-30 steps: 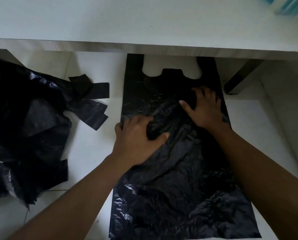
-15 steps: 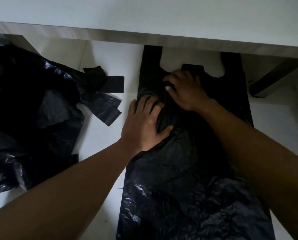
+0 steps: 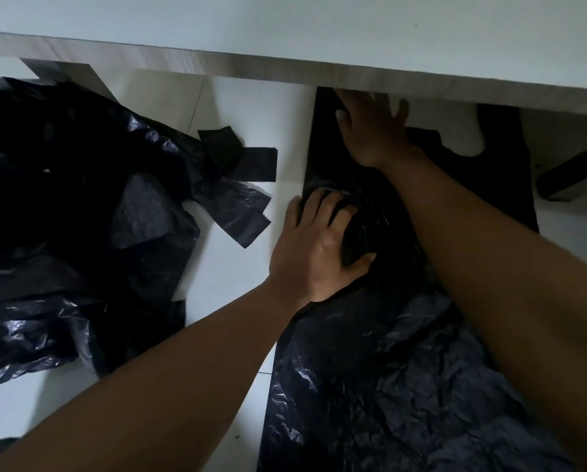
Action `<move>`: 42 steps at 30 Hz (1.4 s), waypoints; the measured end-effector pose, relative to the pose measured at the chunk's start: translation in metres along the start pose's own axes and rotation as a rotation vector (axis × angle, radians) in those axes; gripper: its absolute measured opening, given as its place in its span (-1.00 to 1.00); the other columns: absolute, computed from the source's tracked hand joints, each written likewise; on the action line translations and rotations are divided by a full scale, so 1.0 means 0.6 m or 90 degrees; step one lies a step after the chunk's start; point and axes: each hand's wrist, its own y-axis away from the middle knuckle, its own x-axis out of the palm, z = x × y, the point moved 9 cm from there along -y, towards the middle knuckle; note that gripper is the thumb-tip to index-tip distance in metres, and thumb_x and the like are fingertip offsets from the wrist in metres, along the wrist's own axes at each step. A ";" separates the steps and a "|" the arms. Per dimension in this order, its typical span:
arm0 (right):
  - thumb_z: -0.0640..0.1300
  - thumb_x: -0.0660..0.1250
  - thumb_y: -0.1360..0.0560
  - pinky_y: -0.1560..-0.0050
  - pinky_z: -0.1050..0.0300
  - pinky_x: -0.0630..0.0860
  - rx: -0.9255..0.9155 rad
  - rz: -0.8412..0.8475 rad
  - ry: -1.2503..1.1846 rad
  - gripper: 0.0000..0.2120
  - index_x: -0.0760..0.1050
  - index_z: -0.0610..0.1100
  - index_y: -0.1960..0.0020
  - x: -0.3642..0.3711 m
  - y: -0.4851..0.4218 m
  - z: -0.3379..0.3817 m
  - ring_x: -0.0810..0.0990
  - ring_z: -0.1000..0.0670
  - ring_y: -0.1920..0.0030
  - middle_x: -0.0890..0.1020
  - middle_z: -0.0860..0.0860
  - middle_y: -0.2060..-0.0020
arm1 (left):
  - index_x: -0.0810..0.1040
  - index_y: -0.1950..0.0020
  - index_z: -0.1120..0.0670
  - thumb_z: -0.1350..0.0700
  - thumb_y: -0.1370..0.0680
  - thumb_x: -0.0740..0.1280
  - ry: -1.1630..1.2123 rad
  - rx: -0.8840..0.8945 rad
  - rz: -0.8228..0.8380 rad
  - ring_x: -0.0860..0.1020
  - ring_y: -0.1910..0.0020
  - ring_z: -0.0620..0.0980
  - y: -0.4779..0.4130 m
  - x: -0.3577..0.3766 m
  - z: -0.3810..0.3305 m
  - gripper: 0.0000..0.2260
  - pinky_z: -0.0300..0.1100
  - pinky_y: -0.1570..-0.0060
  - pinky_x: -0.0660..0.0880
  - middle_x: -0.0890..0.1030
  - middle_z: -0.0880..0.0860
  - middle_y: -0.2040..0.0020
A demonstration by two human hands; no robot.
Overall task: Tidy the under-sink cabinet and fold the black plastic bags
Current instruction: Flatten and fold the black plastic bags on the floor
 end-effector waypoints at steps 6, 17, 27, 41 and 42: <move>-0.05 0.16 -0.61 -0.23 -0.14 0.28 0.123 -0.215 -0.109 -0.74 0.47 0.00 -0.26 -0.065 0.305 -0.025 0.39 -0.11 -0.27 0.49 -0.02 -0.24 | 0.48 -0.31 0.10 -0.25 -0.49 0.24 0.065 -0.027 -0.053 0.31 -0.44 0.17 0.005 -0.016 0.008 -0.46 0.21 -0.49 0.12 0.42 0.10 -0.37; 0.10 0.07 -0.59 -0.02 -0.08 0.40 0.112 -0.050 0.092 -0.62 0.52 0.00 -0.25 0.062 0.579 0.028 0.48 -0.04 -0.12 0.52 0.08 -0.19 | 0.50 -0.32 0.03 -0.26 -0.52 0.16 0.074 -0.055 0.004 0.38 -0.39 0.06 0.079 -0.069 -0.010 -0.49 0.31 -0.52 -0.08 0.48 0.04 -0.31; 0.09 0.08 -0.64 -0.42 -0.23 0.21 0.094 -0.049 0.040 -0.60 0.36 0.04 -0.44 0.092 0.596 0.027 0.31 -0.06 -0.46 0.36 0.03 -0.46 | 0.40 -0.48 0.09 -0.21 -0.58 0.19 0.049 -0.028 0.078 0.22 -0.56 0.08 0.283 -0.019 -0.074 -0.43 0.15 -0.53 0.14 0.37 0.08 -0.50; 0.14 0.04 -0.64 -0.44 -0.34 0.08 0.240 -0.137 0.030 -0.58 0.38 0.03 -0.42 -0.041 0.593 -0.160 0.25 -0.11 -0.47 0.38 0.00 -0.43 | 0.40 -0.45 0.05 -0.40 -0.42 0.21 0.084 -0.046 0.084 0.35 -0.44 0.08 0.261 -0.035 -0.072 -0.26 0.11 -0.46 0.26 0.42 0.04 -0.43; 0.13 0.07 -0.63 -0.43 -0.30 0.13 0.189 -0.131 0.033 -0.59 0.43 0.02 -0.38 -0.029 0.571 -0.121 0.31 -0.09 -0.43 0.43 0.00 -0.39 | 0.37 -0.47 0.05 -0.40 -0.42 0.18 0.084 -0.054 0.101 0.36 -0.41 0.07 0.254 -0.038 -0.071 -0.24 0.08 -0.44 0.28 0.42 0.03 -0.43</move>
